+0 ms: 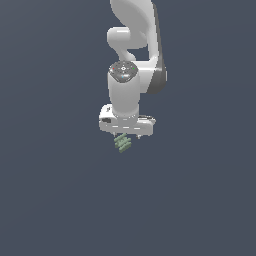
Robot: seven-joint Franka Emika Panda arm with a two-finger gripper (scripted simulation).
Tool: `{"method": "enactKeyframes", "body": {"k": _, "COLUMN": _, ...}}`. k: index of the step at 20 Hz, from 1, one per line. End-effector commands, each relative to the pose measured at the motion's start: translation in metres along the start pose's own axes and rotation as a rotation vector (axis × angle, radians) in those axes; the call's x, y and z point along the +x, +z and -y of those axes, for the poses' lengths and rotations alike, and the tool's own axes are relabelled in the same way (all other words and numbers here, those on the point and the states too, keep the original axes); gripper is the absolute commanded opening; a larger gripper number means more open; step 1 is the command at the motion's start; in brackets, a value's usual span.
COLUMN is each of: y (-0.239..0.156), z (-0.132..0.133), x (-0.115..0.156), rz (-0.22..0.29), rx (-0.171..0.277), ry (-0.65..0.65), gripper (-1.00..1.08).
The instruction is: Pick up the object and move it to a goal position.
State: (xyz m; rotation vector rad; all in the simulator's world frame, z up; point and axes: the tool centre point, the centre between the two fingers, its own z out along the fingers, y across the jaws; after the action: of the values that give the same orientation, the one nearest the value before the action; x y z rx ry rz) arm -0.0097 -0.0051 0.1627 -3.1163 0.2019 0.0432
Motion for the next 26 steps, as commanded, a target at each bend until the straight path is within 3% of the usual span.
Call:
{"method": "enactKeyframes", "body": {"k": 1, "y": 0.004, "z": -0.001, "x": -0.002, "rz": -0.001, "rx": 0.0, "ry": 0.038, "gripper": 1.0}}
{"method": "enactKeyframes", "body": {"k": 26, "y": 0.055, "z": -0.023, "x": -0.031, "rz": -0.027, "rx": -0.003, "ry": 0.677, "gripper": 1.0}}
